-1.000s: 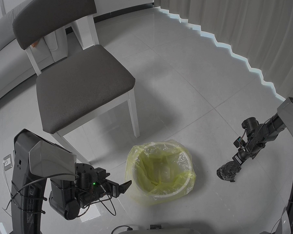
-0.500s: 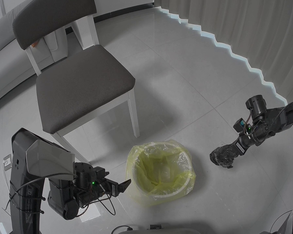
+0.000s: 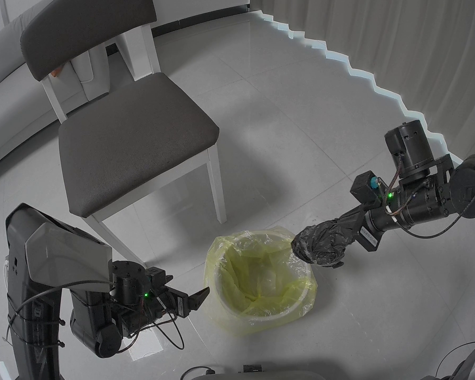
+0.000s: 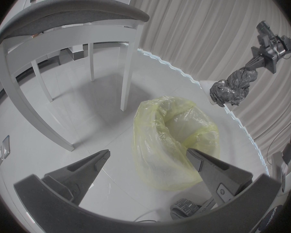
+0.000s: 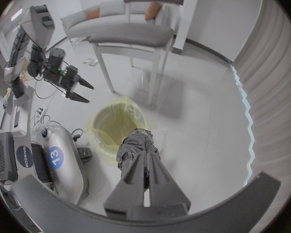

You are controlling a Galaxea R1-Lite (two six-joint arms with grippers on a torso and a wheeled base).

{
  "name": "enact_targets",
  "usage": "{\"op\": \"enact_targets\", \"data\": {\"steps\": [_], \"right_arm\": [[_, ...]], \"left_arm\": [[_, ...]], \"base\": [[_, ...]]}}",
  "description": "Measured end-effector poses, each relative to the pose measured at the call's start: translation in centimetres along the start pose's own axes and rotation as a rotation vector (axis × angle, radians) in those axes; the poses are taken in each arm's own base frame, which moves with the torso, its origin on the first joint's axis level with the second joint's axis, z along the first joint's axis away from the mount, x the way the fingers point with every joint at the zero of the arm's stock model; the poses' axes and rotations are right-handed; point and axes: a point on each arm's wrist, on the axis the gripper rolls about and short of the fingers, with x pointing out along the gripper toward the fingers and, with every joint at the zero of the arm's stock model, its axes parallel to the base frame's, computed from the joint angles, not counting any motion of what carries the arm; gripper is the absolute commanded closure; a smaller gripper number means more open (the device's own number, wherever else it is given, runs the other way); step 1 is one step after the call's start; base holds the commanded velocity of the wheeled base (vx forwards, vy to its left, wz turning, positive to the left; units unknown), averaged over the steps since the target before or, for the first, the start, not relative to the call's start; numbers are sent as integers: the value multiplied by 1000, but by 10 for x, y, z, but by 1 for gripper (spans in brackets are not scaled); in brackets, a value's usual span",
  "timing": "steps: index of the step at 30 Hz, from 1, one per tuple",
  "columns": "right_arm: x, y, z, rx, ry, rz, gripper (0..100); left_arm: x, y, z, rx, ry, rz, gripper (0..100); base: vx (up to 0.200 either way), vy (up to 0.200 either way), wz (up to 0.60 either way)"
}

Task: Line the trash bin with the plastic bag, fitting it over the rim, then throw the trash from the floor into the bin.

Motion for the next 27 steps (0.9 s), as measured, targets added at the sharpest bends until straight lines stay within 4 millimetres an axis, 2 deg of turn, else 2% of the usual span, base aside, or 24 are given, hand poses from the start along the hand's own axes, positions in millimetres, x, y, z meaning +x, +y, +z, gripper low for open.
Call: {"op": "enact_targets", "data": {"steps": [6,13,20,24,27], "right_arm": [[3,22,25,-64,-75,70,100],[32,41,35,-95,-94,196,100],[70,56,31,-106,-55,245,100],[90,68,17,-113,5,286,100],[97,80,6,-129,50,324,100]], "left_arm": [[-6,-2,2,-3,-2,10,0],[-14,-7,6,-9,-13,8,0],[-22,-11,12,-22,-31,5,0],[-26,-12,13,-27,-32,5,0],[-27,-12,14,-30,-34,4,0]], "base": [[0,0,0],[0,0,0],[0,0,0],[0,0,0],[0,0,0]]}}
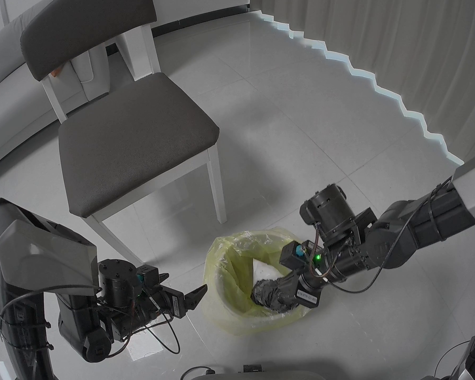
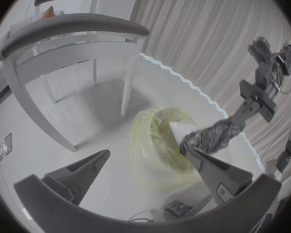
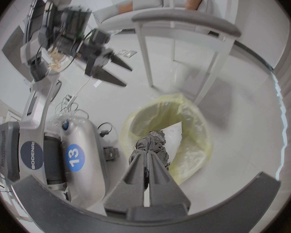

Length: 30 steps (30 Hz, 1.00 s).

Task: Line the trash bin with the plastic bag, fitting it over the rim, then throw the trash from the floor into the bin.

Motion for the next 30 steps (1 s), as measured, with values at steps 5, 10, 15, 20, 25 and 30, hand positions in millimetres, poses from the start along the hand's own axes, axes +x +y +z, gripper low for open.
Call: {"op": "enact_targets", "data": {"steps": [5,10,15,20,25,30], "right_arm": [[1,14,-6,-33,25,34,100],[-2,5,4,-33,-15,3,100],[10,-11,8,-15,-37,-28,100],[39,-19,4,-7,-42,-39,100],[69,-23,-3,5,-27,-33,0],[86,-28,-4,23,-27,-38,0]], "left_arm": [[0,-4,0,3,-1,-13,0],[0,-5,1,4,-3,-17,0],[-1,-5,0,3,-2,-15,0],[-1,-4,0,-5,-1,-13,0],[-1,-5,1,-19,-2,-15,0],[-1,-5,1,-23,-4,-18,0]], "base": [[0,0,0],[0,0,0],[0,0,0],[0,0,0],[0,0,0],[0,0,0]]}}
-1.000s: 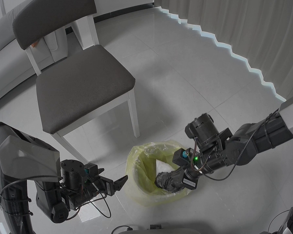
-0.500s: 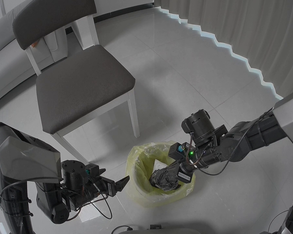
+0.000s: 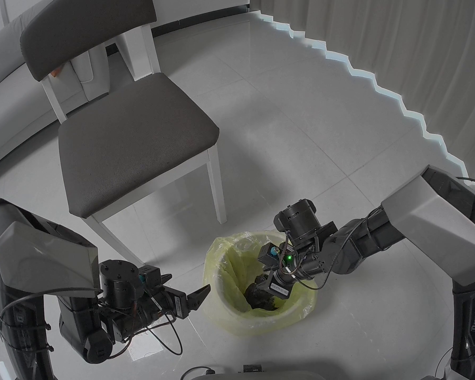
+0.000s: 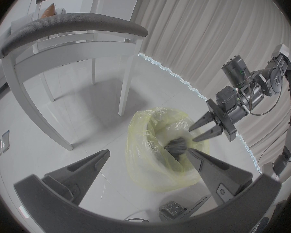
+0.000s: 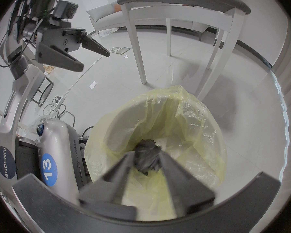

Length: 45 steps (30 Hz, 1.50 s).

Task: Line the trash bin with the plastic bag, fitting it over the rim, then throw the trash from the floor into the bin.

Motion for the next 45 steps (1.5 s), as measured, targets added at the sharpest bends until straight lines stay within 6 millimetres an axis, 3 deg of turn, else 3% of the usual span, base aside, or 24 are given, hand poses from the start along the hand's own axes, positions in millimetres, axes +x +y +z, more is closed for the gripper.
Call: {"op": "enact_targets", "data": {"steps": [7,12,23,31,38,45], "right_arm": [[1,-4,0,25,-9,-11,0],[-21,-23,-8,66,-19,-58,0],[-75,-54,-41,163,-15,-147,0],[-126,-54,-59,195,-37,-194,0],[-156,-46,-63,174,-67,-215,0],[-169,-40,-62,150,-85,-230,0]], "left_arm": [[2,0,1,0,-8,-1,0],[14,2,3,0,-32,14,0],[90,18,25,13,-207,72,0],[146,44,26,15,-171,135,0],[174,56,23,16,-72,165,0],[187,64,20,139,45,180,0]], "base": [[0,0,0],[0,0,0],[0,0,0],[0,0,0],[0,0,0],[0,0,0]]}}
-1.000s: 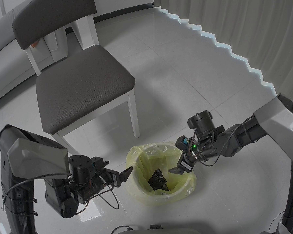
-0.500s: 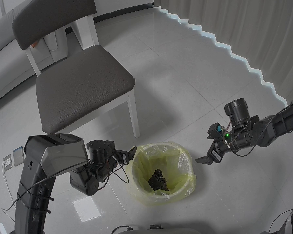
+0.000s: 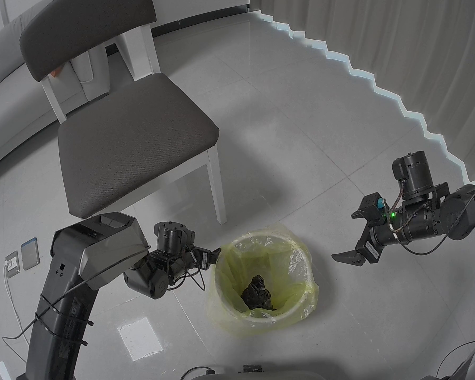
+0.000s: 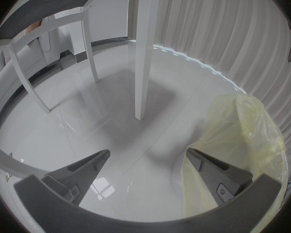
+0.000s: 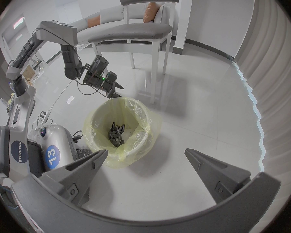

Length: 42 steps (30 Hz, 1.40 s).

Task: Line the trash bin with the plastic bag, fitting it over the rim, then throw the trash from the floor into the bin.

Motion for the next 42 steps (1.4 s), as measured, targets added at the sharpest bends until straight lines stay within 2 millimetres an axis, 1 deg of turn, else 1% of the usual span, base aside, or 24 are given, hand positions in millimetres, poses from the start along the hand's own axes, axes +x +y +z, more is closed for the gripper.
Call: {"op": "enact_targets", "data": {"steps": [4,9,12,15,19,21,25,31,34,36,39,42], "right_arm": [[-4,2,-1,-4,-1,-1,0],[-8,0,-3,2,-3,-11,0],[-11,-2,-4,10,-4,-20,0],[-16,-4,-6,22,-6,-32,0],[-30,-5,-6,64,-25,-64,0],[-40,-5,-5,101,-41,-87,0],[-63,-4,-2,194,-85,-171,0],[-102,6,-4,302,-176,-306,0],[-123,17,-13,352,-216,-371,0],[-137,26,-20,374,-240,-405,0],[-161,44,-36,401,-285,-458,0],[-182,60,-52,419,-327,-502,0]], "left_arm": [[6,4,8,-5,-29,5,0],[1,18,11,-50,-57,30,0],[-8,28,10,-74,-69,42,0],[-23,41,10,-96,-99,54,0],[-47,53,20,-151,-169,54,0],[-63,55,27,-181,-202,40,0],[-106,52,40,-209,-246,-15,0],[-180,38,66,-205,-328,-96,0],[-220,30,76,-190,-365,-124,0],[-242,27,80,-181,-385,-135,0],[-280,24,85,-168,-423,-145,0],[-312,21,87,-159,-454,-150,0]], "base": [[0,0,0],[0,0,0],[0,0,0],[0,0,0],[0,0,0],[0,0,0],[0,0,0],[0,0,0],[0,0,0],[0,0,0],[0,0,0],[0,0,0]]}}
